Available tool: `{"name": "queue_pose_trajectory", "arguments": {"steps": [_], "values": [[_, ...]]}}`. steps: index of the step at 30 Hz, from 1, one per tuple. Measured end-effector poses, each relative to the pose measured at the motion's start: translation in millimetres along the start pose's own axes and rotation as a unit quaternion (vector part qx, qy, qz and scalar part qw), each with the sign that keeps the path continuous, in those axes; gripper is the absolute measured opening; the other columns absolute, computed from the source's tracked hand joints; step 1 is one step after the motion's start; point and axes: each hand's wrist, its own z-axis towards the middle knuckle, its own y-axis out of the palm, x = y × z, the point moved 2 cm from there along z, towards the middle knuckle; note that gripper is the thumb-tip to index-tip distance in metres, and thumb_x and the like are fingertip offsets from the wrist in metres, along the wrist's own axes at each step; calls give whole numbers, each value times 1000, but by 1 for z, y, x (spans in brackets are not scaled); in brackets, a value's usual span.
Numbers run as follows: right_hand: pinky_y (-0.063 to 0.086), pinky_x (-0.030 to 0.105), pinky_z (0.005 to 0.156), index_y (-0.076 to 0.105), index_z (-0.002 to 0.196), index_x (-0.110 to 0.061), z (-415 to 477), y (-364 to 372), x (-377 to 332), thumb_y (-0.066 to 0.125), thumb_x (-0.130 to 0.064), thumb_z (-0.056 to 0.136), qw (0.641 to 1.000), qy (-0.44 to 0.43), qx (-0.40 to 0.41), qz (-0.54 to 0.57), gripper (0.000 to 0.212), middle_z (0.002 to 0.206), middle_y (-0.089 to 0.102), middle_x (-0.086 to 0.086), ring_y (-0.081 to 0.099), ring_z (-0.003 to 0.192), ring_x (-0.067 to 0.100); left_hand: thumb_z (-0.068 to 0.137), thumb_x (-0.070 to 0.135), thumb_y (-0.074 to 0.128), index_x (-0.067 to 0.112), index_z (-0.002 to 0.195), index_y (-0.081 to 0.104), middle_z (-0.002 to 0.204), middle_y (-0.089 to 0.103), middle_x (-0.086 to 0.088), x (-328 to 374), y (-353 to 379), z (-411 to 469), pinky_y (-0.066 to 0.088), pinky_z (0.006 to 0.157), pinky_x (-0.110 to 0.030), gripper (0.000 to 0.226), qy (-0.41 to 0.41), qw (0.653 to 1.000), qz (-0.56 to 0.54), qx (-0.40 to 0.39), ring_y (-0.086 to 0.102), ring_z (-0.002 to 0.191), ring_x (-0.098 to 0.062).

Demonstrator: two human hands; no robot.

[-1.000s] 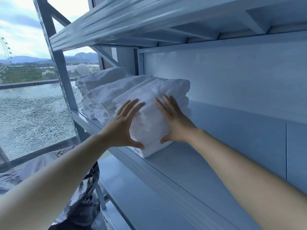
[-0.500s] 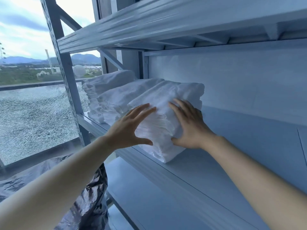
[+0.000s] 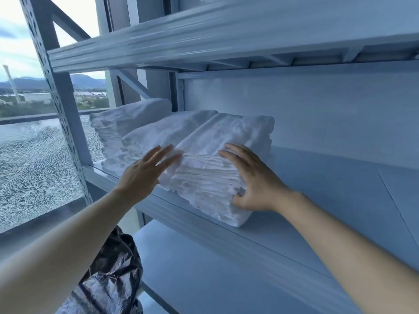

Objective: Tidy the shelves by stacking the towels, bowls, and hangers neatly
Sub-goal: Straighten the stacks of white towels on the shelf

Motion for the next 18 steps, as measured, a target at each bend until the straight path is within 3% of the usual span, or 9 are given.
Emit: {"name": "queue_pose_trajectory", "arguments": {"steps": [2,5,7,10,12,15,18], "values": [[14,17,111,24,143,-26,-1,0,-2,64,-16,62,1000,15,3,1,90,151,15,-8,6,141,6,65,-10,72,42,144,16,152,28,6,0,5,3,58,57,-37,109,-17,1000,-17,19,39,133,-26],[18,14,106,25,143,-28,-2,0,-4,64,-15,63,999,35,13,4,90,152,15,-11,6,141,2,66,-16,64,40,142,24,150,32,6,2,6,5,57,55,-39,103,-27,998,-41,36,39,132,-26],[23,15,103,25,142,-30,-3,0,-7,64,-15,63,999,47,18,9,90,151,15,-13,6,141,1,67,-11,61,38,141,29,150,31,6,6,1,6,57,71,-43,95,-29,996,-71,42,35,134,-25],[27,14,100,26,142,-32,-9,1,-11,63,-16,66,997,66,36,19,86,151,14,-16,6,140,-3,65,3,61,36,135,37,148,31,6,20,-16,8,36,104,-52,81,-49,988,-140,45,30,134,-25],[25,9,98,28,141,-35,-16,1,-14,64,-18,69,994,87,51,35,82,151,15,-17,9,139,-5,67,8,62,31,133,40,147,33,4,36,-31,12,29,107,-56,73,-25,984,-160,72,32,133,-25],[23,7,103,37,138,-31,-28,-1,-19,68,-21,74,986,122,86,70,71,149,24,-15,22,136,-3,73,15,62,25,132,44,144,39,1,65,-48,19,32,106,-55,62,38,974,-196,112,37,131,-24],[35,18,101,48,130,-25,-47,-10,-22,65,-24,79,975,173,131,56,53,138,42,-11,40,126,3,79,21,59,23,131,47,139,45,0,98,-60,26,33,105,-53,53,93,962,-230,117,39,131,-23]]}}
